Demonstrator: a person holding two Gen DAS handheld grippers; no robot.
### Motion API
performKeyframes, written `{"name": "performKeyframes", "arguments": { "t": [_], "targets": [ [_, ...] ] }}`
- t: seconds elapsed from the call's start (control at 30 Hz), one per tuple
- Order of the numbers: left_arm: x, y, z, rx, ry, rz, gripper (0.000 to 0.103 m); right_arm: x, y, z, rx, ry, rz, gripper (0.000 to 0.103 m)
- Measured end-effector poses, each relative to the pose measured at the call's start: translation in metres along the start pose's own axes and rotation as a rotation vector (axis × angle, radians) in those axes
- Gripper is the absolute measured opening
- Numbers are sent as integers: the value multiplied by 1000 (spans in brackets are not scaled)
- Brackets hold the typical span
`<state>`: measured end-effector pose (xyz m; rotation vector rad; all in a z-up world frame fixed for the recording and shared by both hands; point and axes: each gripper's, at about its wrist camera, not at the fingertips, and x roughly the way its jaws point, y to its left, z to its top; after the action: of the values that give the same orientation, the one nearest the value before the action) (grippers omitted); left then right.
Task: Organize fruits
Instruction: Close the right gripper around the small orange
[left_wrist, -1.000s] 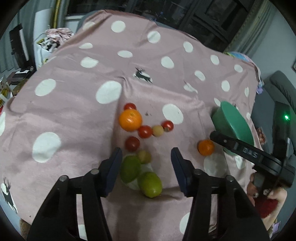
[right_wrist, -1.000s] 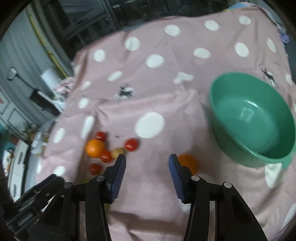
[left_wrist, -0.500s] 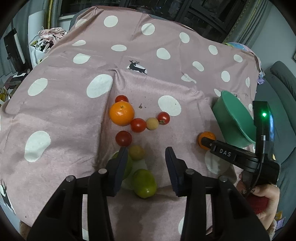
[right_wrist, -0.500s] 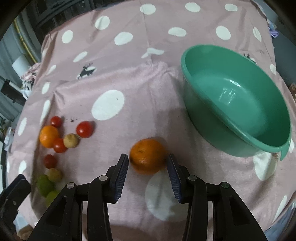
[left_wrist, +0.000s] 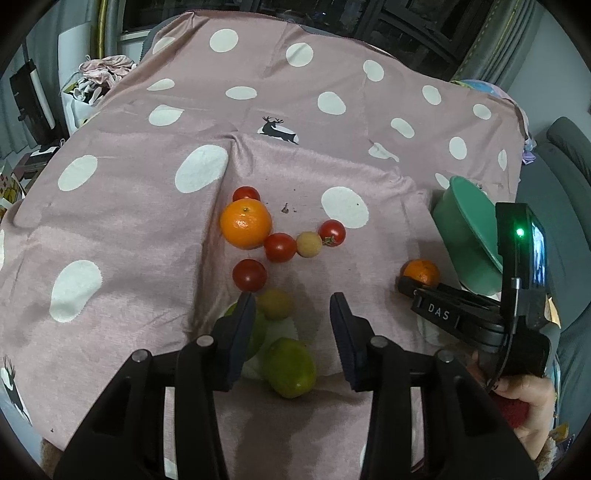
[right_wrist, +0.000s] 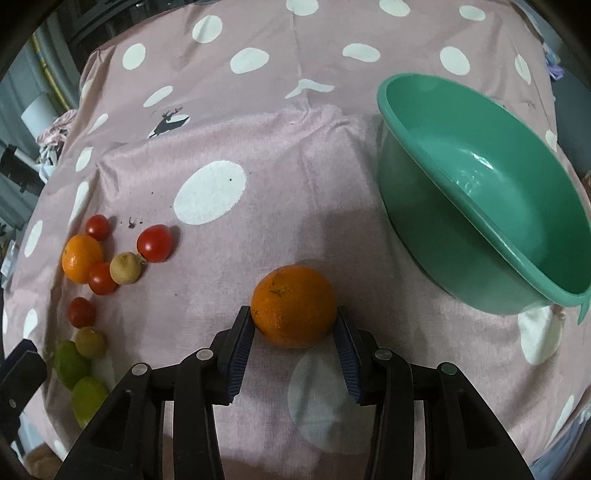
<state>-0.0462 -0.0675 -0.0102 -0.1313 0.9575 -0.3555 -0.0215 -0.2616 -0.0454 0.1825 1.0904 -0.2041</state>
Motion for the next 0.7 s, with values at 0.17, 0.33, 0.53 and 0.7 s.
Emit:
{"name": "performKeyframes", "arguments": {
  "t": [0.17, 0.33, 0.53, 0.7],
  "targets": [
    [0, 2, 2, -3, -13, 27, 41, -5, 10, -2, -36, -11, 55, 43],
    [1, 4, 2, -4, -17, 67, 41, -4, 25, -4, -52, 36, 235, 43],
    [0, 3, 2, 11, -31, 105, 41, 2, 40, -10, -66, 85, 267, 43],
    [3, -1, 2, 18, -30, 105, 43, -5, 31, -12, -47, 84, 306, 43]
  ]
}}
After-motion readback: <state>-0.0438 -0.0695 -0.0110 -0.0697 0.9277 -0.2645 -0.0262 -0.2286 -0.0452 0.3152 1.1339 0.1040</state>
